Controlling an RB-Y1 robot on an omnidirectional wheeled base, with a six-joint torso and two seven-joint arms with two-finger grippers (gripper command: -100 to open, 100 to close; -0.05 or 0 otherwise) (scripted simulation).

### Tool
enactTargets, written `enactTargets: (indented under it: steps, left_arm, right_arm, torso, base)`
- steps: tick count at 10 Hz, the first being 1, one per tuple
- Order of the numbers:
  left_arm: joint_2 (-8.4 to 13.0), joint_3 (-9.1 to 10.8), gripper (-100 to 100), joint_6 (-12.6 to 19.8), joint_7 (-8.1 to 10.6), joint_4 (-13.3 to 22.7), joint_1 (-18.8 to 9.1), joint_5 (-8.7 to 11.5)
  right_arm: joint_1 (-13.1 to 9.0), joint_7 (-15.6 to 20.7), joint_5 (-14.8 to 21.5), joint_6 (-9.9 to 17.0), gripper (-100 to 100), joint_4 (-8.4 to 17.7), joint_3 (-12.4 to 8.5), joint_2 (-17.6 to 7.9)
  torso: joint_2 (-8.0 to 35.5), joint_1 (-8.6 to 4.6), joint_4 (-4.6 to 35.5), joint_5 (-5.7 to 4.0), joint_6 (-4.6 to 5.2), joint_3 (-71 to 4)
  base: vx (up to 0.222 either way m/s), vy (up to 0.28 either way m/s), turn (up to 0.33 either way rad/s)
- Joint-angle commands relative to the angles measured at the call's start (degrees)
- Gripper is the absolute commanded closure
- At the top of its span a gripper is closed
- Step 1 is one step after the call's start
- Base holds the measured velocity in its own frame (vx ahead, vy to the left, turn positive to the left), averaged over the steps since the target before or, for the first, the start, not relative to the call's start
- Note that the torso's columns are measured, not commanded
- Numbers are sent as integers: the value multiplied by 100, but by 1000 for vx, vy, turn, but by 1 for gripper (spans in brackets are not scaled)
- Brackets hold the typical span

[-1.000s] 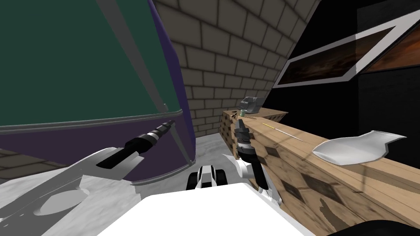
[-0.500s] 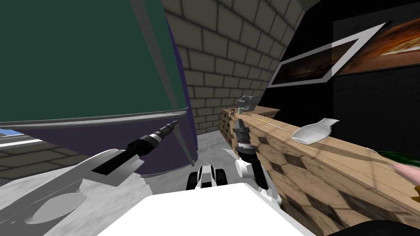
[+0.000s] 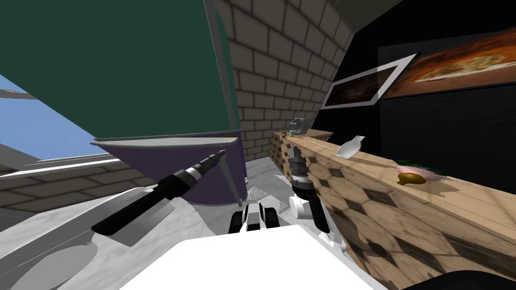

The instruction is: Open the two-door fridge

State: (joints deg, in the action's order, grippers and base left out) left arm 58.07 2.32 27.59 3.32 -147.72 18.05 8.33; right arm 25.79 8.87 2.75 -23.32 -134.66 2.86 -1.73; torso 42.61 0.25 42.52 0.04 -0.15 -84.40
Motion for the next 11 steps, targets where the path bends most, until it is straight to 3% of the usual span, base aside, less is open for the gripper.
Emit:
enactTargets:
  steps: [1, 3, 11]
  left_arm:
    - [81, -46, 100, -21, -5, -107, -3, 51]
    - [272, -145, 100, -266, 12, -121, -4, 152]
    - [716, -330, 100, -869, 51, -137, -46, 366]
  right_arm:
    - [0, 0, 0, 0, 0, 0, 0, 0]
    - [2, 0, 0, -1, 0, -1, 1, 1]
    - [3, 0, 0, 0, 0, -1, 1, 1]
  torso:
    - [2, -31, 0, -10, 6, 1]
    - [-54, -59, -25, -21, 21, -34]
    - [-38, -11, -23, 4, 2, -18]
  base:
    - [-166, 75, -36]
    - [-198, 148, -125]
    - [-208, 179, -101]
